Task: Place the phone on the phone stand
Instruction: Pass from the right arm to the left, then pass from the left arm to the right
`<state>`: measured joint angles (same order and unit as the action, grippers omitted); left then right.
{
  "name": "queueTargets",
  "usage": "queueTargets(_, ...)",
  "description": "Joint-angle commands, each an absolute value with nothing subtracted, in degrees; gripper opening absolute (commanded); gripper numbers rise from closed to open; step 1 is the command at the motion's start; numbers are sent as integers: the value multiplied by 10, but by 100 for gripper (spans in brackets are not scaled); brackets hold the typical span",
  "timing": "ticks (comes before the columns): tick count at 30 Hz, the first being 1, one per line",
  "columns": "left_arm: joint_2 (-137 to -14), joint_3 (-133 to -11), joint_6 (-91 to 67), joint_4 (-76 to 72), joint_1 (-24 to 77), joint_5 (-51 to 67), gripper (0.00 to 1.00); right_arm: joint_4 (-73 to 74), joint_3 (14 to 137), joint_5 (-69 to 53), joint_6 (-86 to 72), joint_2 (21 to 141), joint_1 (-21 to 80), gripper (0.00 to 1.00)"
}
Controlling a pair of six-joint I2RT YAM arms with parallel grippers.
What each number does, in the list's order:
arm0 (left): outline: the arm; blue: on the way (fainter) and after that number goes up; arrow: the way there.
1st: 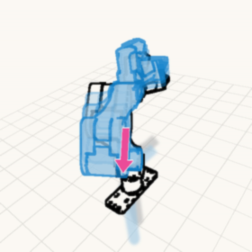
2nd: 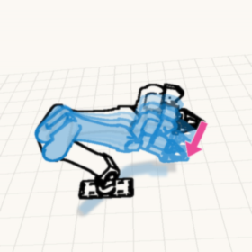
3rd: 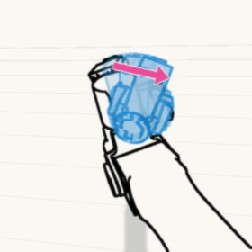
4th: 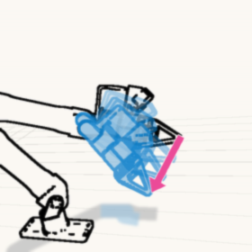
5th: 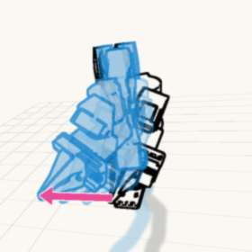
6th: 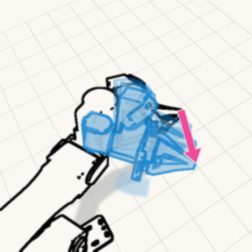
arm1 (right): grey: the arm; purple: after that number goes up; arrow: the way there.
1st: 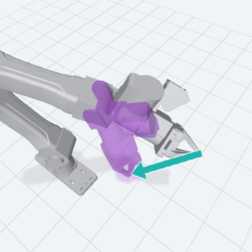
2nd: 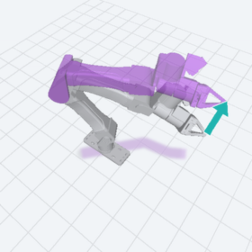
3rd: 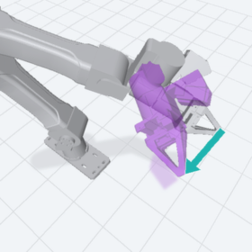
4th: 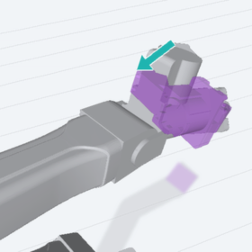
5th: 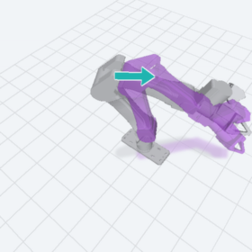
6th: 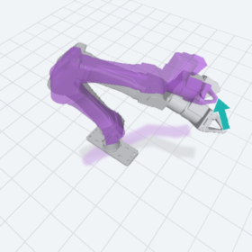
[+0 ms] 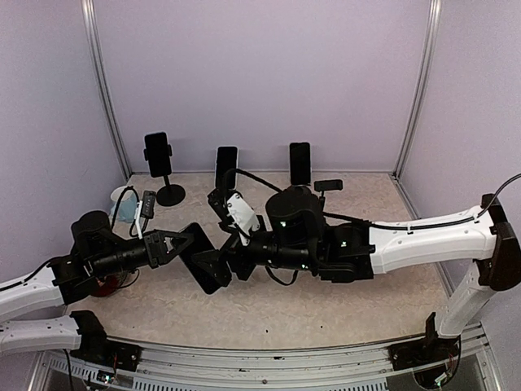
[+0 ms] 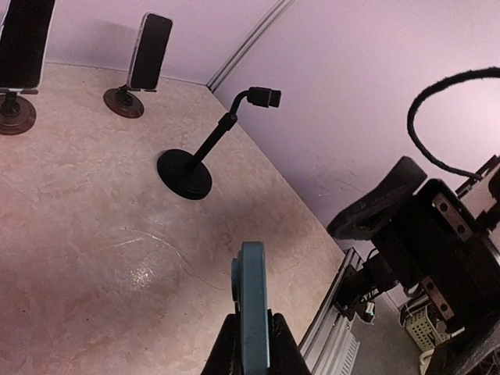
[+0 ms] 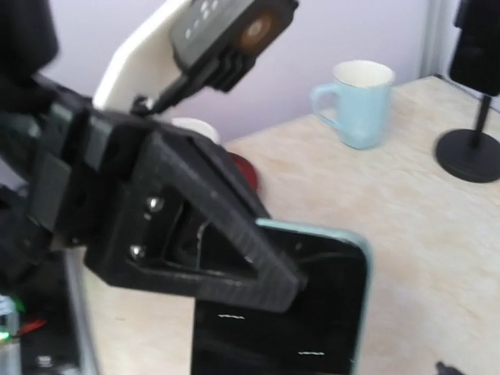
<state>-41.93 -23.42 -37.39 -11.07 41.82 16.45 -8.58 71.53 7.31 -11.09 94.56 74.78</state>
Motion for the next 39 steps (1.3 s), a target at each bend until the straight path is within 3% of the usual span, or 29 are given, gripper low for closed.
queueTargets(1,-399,-265,-332,-130,422,233,0,-86,672,-59,-151,907,714,100)
queueTargets(7,-387,-271,-302,-118,429,283,0,-91,647,-142,-161,893,698,97)
queueTargets(19,-371,-292,-255,-91,457,329,0,-69,682,-272,-184,946,696,76)
queueTargets(39,-376,-313,-229,-52,483,335,0,-80,721,-368,-210,998,694,17)
